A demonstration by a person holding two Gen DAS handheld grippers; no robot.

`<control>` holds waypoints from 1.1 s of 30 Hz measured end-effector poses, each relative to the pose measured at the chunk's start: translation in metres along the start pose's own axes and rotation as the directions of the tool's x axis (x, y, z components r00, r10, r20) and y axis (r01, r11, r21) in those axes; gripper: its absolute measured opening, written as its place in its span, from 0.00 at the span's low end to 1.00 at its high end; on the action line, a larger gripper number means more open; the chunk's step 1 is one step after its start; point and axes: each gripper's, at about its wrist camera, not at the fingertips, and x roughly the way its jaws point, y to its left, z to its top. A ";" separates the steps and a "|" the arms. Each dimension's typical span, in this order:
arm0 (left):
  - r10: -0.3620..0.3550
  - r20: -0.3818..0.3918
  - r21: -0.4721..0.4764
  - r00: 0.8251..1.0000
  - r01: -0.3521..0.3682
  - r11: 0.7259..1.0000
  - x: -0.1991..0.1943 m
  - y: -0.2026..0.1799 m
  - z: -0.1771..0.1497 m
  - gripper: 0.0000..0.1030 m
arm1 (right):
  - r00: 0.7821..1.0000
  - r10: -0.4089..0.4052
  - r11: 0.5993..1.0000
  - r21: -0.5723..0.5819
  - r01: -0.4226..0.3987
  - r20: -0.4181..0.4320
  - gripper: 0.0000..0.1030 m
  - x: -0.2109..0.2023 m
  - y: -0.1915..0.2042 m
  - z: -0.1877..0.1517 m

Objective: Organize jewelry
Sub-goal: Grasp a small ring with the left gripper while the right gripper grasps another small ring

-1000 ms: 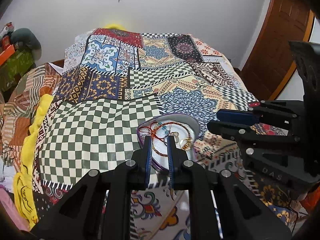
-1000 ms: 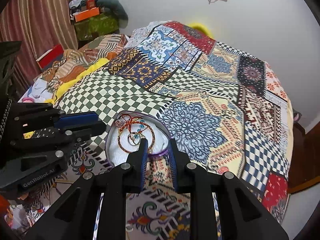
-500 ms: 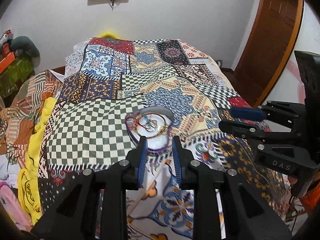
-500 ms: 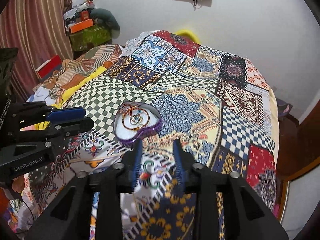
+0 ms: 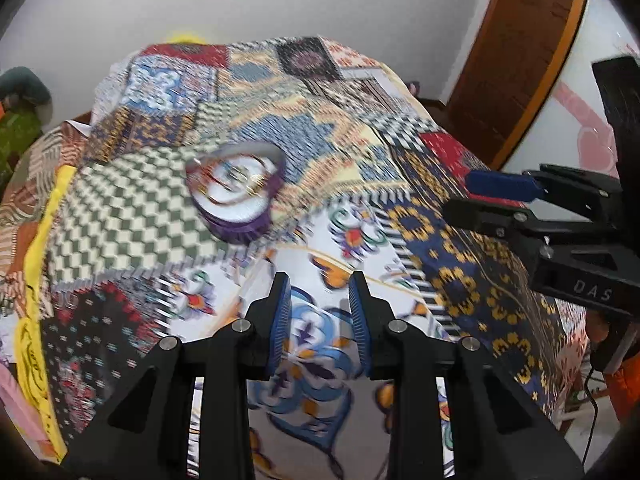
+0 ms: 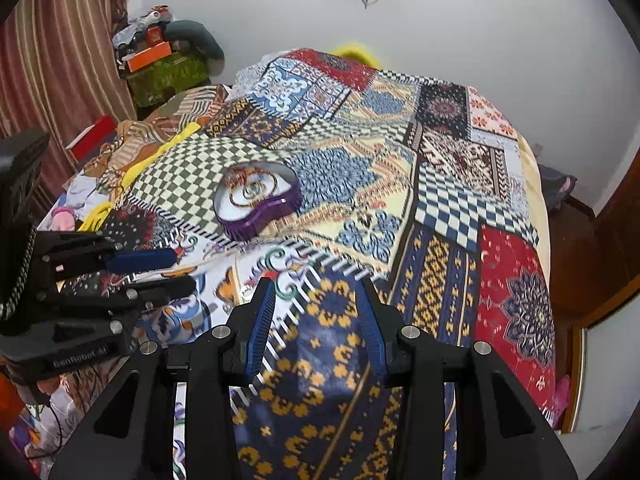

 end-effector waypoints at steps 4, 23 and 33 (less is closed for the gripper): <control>-0.034 -0.035 0.020 0.999 0.035 0.999 0.014 -0.014 -0.008 0.28 | 1.000 -0.003 1.000 0.013 0.003 -0.012 0.37 0.002 -0.006 -0.009; 0.016 0.015 0.012 1.000 -0.016 1.000 0.025 -0.014 -0.012 0.07 | 0.999 0.027 0.999 -0.034 -0.028 -0.031 0.37 0.021 0.011 -0.016; 0.077 0.064 -0.054 0.995 -0.073 0.996 -0.005 0.026 -0.019 0.07 | 0.993 0.064 0.991 -0.112 -0.075 -0.100 0.36 0.049 0.040 -0.008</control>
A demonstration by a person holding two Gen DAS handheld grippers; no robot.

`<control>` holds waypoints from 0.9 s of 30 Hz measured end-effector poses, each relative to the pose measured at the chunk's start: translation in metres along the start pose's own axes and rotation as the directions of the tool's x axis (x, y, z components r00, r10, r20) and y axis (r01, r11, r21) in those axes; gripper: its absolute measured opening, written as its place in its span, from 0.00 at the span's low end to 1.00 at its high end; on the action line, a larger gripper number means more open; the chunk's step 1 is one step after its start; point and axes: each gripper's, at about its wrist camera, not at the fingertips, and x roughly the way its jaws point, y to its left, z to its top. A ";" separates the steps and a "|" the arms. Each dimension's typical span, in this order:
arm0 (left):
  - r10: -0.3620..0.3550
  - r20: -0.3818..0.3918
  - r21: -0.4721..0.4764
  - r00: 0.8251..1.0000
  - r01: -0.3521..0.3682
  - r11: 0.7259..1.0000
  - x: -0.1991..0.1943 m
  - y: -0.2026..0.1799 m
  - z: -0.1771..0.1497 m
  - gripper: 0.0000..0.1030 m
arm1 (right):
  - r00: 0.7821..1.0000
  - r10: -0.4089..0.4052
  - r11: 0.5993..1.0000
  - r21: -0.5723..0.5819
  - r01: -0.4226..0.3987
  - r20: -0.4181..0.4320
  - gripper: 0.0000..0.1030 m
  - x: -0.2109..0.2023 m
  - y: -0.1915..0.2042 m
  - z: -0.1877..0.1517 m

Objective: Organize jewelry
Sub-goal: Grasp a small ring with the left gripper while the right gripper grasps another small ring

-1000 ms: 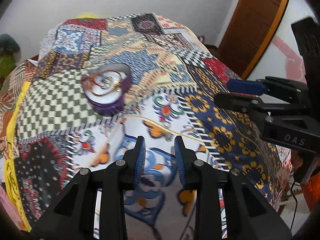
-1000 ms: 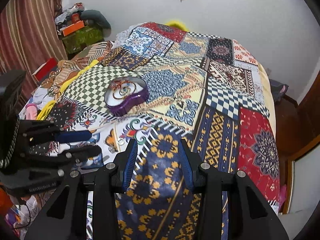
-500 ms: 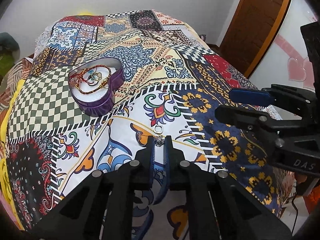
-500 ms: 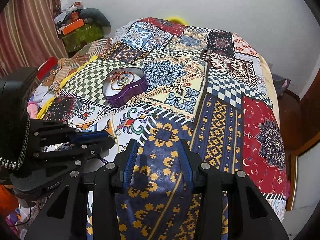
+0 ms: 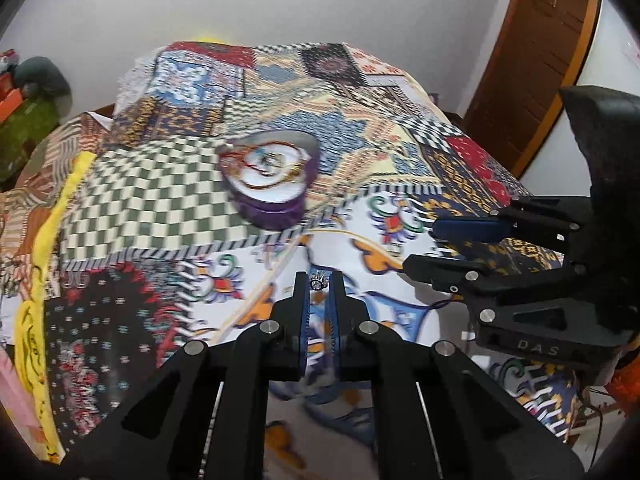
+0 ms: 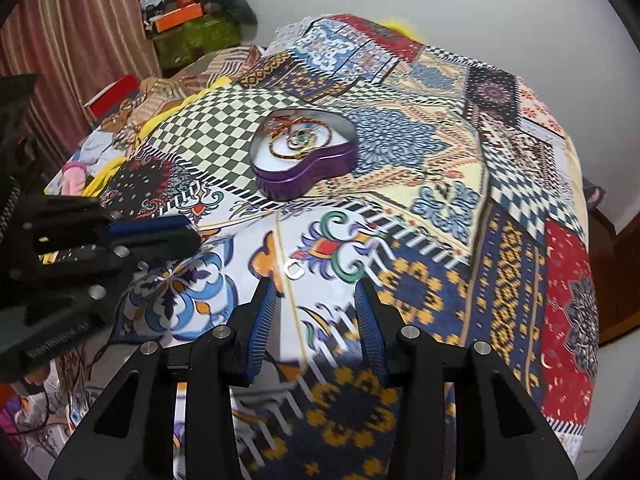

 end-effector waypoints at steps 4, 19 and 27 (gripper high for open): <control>0.007 0.012 -0.014 1.000 -0.007 1.000 -0.006 0.010 -0.002 0.07 | 0.999 0.014 1.000 -0.007 -0.014 -0.031 0.32 0.008 0.002 0.004; 0.013 0.035 -0.016 0.999 -0.012 1.000 -0.012 0.005 -0.005 0.07 | 0.999 -0.005 1.000 -0.017 0.004 -0.039 0.08 0.012 0.005 0.006; 0.027 0.083 -0.013 0.996 -0.027 1.000 -0.030 0.011 0.013 0.07 | 1.000 0.001 0.999 0.036 -0.002 0.024 0.08 -0.011 -0.005 0.015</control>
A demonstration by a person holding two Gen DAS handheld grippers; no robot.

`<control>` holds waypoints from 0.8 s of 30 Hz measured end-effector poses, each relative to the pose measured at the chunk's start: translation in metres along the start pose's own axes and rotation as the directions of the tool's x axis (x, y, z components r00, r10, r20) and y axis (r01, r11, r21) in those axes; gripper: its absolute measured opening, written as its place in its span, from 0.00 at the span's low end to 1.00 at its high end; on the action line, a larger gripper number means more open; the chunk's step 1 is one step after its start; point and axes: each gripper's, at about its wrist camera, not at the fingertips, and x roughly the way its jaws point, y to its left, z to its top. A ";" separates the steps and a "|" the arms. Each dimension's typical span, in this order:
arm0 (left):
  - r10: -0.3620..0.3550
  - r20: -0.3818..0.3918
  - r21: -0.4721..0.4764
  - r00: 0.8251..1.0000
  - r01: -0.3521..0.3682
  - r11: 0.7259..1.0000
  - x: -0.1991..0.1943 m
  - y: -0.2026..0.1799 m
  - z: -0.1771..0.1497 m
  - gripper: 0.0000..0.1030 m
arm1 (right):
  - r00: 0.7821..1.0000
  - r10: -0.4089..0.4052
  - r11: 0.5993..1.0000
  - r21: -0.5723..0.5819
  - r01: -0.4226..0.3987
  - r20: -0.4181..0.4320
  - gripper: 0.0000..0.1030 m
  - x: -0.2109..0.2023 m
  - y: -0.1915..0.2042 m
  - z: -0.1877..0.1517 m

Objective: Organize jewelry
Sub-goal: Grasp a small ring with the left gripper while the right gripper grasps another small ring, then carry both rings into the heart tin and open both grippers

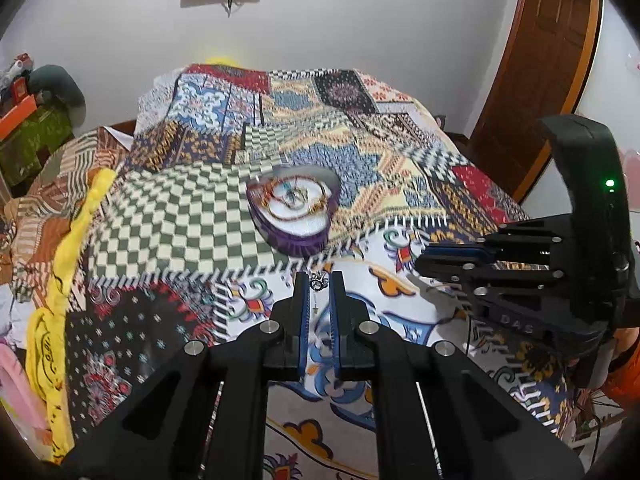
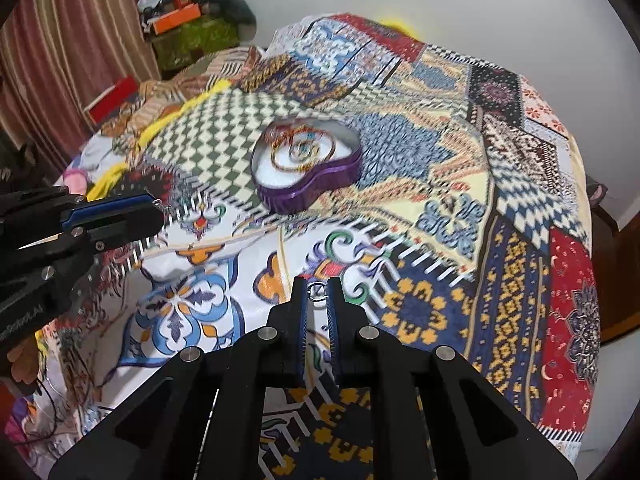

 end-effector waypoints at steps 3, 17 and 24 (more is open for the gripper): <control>0.010 0.025 0.007 1.000 -0.010 1.000 -0.005 0.003 0.010 0.07 | 0.999 -0.010 1.000 0.006 0.009 0.038 0.08 -0.011 -0.001 0.009; 0.013 0.103 0.019 0.995 -0.015 1.000 0.006 0.011 0.053 0.07 | 0.989 0.025 1.000 0.003 -0.026 0.146 0.08 -0.014 -0.006 0.053; 0.005 0.101 0.026 0.995 -0.008 1.000 0.026 0.014 0.066 0.07 | 0.989 0.049 0.999 -0.013 -0.047 0.137 0.08 0.006 -0.006 0.061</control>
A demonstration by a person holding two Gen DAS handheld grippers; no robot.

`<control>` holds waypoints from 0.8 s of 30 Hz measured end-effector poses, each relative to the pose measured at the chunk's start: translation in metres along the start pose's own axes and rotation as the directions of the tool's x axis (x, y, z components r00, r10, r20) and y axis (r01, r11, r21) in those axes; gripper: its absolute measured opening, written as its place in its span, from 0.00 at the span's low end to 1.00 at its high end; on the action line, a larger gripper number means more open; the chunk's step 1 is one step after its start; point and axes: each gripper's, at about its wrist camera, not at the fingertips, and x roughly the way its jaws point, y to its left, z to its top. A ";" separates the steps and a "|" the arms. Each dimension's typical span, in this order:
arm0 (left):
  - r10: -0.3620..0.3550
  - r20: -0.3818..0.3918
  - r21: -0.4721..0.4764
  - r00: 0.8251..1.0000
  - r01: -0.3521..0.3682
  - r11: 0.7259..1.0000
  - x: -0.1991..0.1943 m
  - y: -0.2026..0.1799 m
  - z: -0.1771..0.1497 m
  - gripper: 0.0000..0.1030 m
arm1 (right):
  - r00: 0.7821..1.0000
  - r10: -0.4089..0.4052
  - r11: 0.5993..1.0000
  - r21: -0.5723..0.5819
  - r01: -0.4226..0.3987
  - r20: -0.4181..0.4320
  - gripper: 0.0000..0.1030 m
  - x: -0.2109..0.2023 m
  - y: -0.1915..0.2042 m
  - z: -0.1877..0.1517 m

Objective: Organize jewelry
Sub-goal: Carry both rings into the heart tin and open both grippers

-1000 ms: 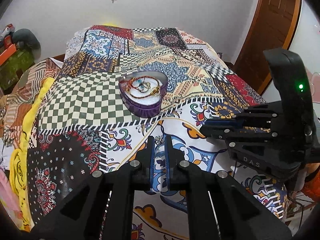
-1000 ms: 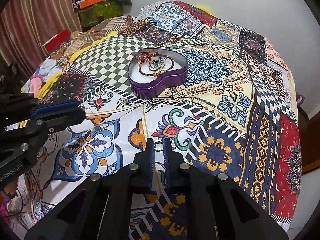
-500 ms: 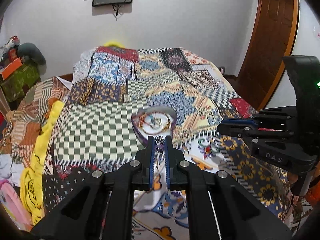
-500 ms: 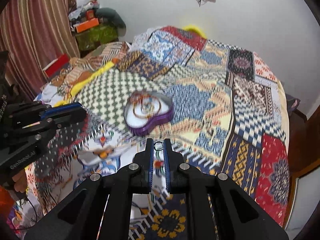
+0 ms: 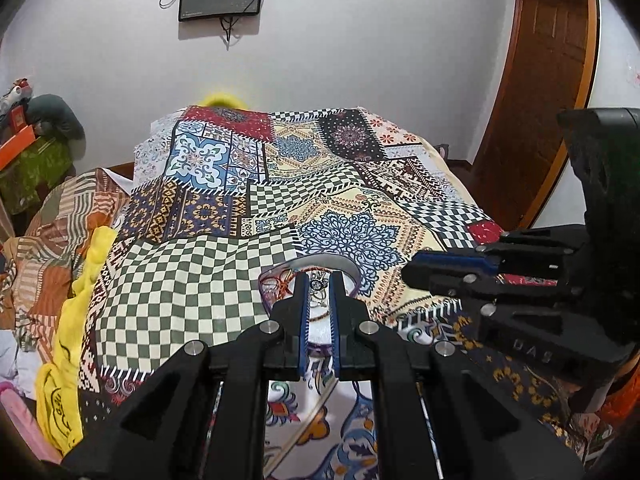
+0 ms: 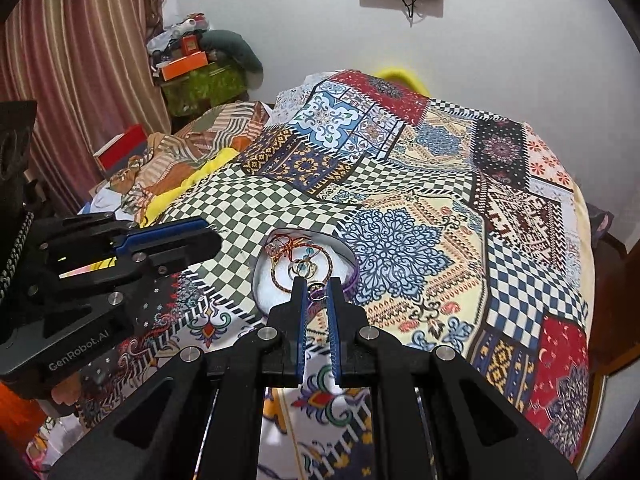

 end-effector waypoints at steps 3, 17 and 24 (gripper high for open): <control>-0.001 -0.008 0.004 1.000 0.001 1.000 0.010 0.002 0.001 0.07 | 1.000 0.011 1.000 -0.003 -0.011 -0.011 0.08 0.008 -0.001 0.001; -0.031 -0.076 -0.014 0.997 0.030 0.999 0.056 0.019 -0.005 0.07 | 0.997 0.043 0.998 -0.042 -0.046 -0.059 0.08 0.039 0.001 0.003; -0.063 -0.112 -0.027 0.992 0.061 0.998 0.068 0.023 -0.012 0.07 | 0.996 0.033 0.997 -0.060 -0.038 -0.083 0.08 0.053 0.002 0.003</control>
